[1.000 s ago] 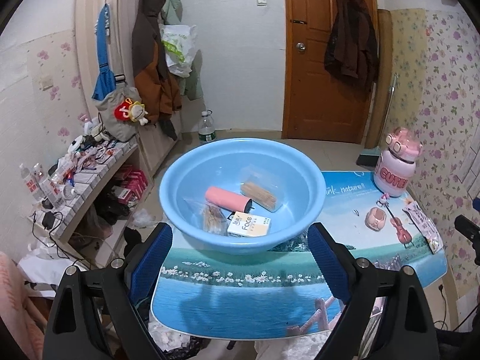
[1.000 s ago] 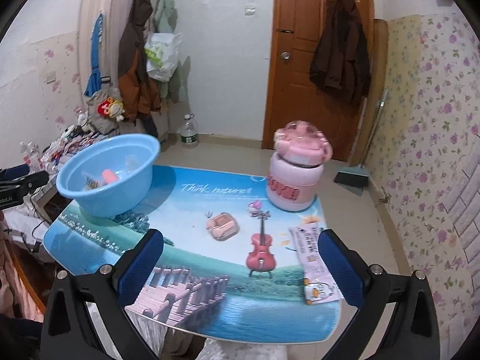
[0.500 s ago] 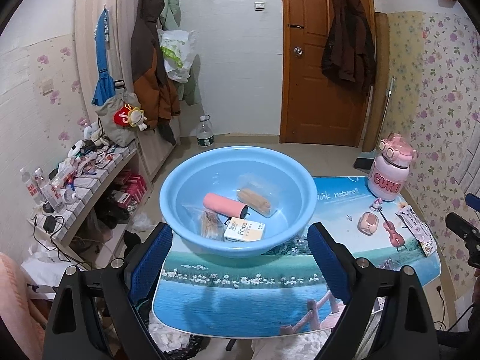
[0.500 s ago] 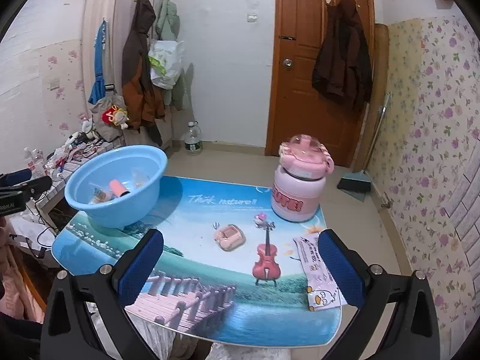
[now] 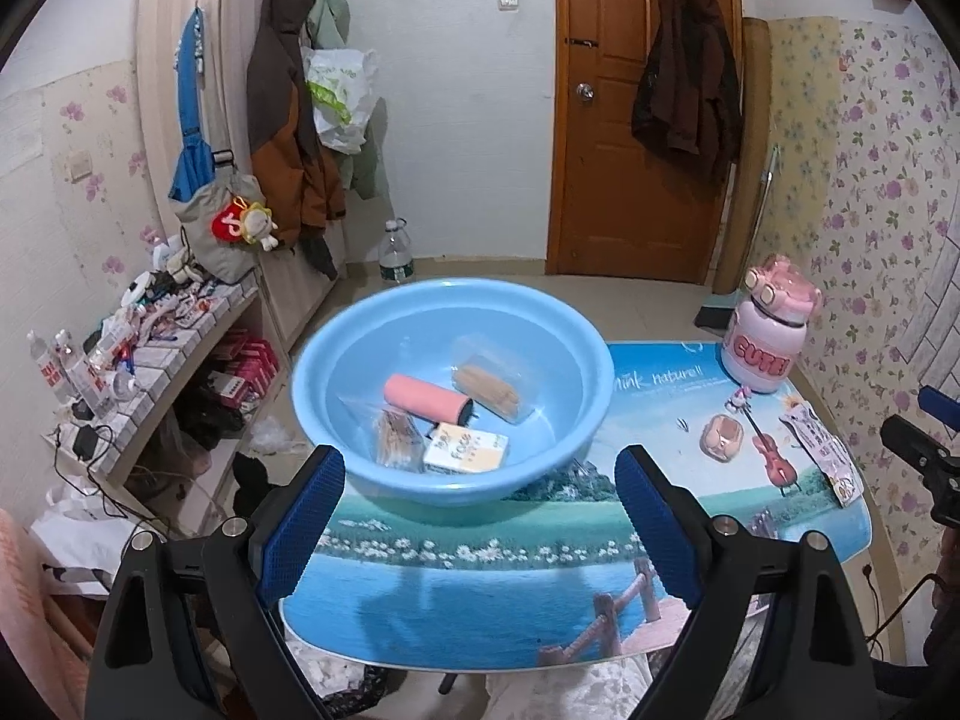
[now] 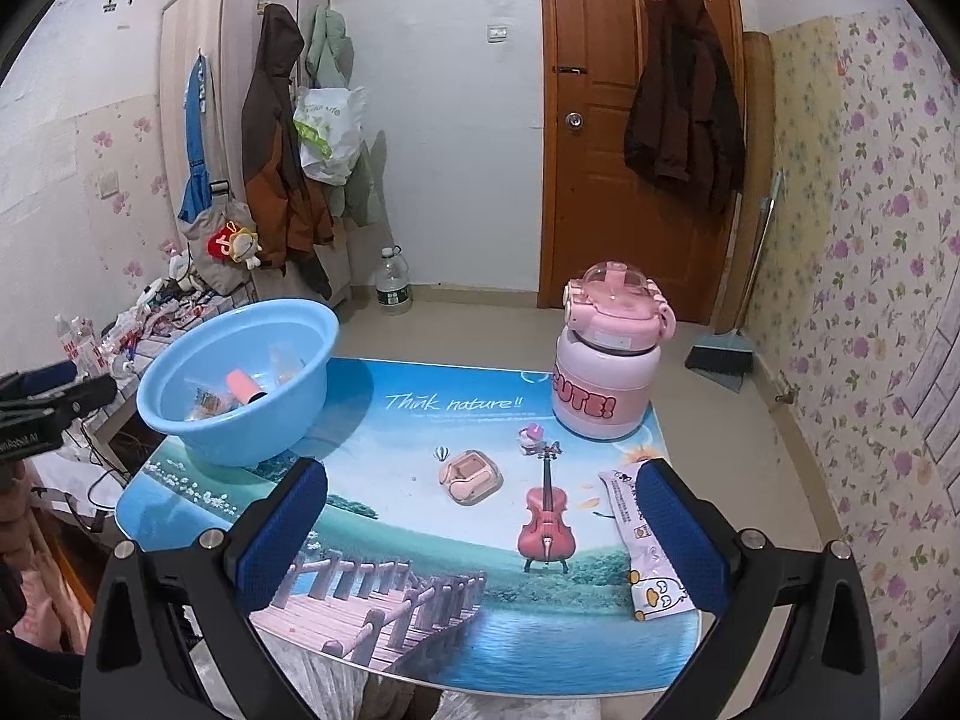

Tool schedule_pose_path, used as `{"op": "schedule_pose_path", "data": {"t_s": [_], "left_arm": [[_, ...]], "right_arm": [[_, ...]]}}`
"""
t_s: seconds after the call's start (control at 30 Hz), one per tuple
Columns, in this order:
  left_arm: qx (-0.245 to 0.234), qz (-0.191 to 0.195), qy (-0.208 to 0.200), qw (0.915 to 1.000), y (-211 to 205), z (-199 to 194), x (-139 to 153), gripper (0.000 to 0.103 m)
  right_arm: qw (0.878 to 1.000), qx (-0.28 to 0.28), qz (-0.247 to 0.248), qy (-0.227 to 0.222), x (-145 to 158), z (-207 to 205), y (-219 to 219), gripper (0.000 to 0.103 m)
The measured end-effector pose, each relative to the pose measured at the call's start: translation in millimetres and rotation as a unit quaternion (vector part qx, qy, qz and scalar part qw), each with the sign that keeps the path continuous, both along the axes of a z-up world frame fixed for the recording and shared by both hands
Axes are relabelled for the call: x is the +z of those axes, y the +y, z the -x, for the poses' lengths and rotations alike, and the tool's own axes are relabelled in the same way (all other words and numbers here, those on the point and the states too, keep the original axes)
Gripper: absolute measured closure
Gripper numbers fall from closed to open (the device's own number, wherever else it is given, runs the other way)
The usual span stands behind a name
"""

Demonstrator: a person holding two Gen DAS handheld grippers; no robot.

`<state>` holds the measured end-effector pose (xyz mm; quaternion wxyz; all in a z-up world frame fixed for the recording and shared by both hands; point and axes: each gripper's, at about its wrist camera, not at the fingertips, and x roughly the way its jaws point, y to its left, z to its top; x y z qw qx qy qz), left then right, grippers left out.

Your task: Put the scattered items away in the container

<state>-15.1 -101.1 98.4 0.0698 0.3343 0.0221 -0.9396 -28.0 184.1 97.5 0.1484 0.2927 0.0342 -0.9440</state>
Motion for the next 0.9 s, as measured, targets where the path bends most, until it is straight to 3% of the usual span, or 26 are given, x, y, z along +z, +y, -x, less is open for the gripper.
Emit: {"op": "schedule_pose_path", "data": {"t_s": [0.3, 0.9], "left_arm": [[-0.037, 0.004, -0.022, 0.9991, 23, 1, -15, 0.011], [-0.053, 0.011, -0.032, 0.9980, 37, 7, -20, 0.011]], "right_arm": [[0.999, -0.023, 0.016, -0.028, -17, 3, 12, 0.000], [0.998, -0.033, 0.022, -0.041, -31, 9, 18, 0.000]]}}
